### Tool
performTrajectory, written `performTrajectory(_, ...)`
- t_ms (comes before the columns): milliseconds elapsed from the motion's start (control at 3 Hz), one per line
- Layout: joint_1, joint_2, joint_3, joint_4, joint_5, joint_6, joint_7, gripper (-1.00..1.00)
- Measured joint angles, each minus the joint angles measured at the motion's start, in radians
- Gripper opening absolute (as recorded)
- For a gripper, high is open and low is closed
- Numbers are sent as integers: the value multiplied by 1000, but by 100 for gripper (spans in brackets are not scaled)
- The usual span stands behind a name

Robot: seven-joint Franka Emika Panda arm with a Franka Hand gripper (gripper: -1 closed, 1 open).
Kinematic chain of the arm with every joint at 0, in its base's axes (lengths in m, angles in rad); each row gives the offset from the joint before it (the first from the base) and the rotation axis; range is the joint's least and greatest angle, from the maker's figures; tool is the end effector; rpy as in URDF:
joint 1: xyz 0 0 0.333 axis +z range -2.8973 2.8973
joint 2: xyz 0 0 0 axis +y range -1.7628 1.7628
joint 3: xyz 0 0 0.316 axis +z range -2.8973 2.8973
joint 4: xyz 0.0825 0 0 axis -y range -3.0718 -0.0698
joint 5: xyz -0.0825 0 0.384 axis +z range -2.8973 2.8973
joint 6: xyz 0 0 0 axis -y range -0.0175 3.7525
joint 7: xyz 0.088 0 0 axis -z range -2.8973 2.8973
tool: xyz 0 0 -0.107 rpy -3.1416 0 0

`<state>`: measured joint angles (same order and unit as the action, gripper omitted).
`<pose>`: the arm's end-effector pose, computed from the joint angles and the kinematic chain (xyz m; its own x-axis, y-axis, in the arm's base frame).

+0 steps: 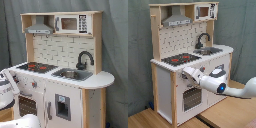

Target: Play with the kitchen

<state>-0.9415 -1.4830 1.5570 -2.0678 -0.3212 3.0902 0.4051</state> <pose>0.3504 0.5294 0.3346 -0.0788 0.9830 0.1657 0.0310 -0.1637 0.9860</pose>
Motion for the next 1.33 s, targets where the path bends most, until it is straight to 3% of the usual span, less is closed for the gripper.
performTrajectory(1333,3,-1,1,10,-2,-29,-479,-100)
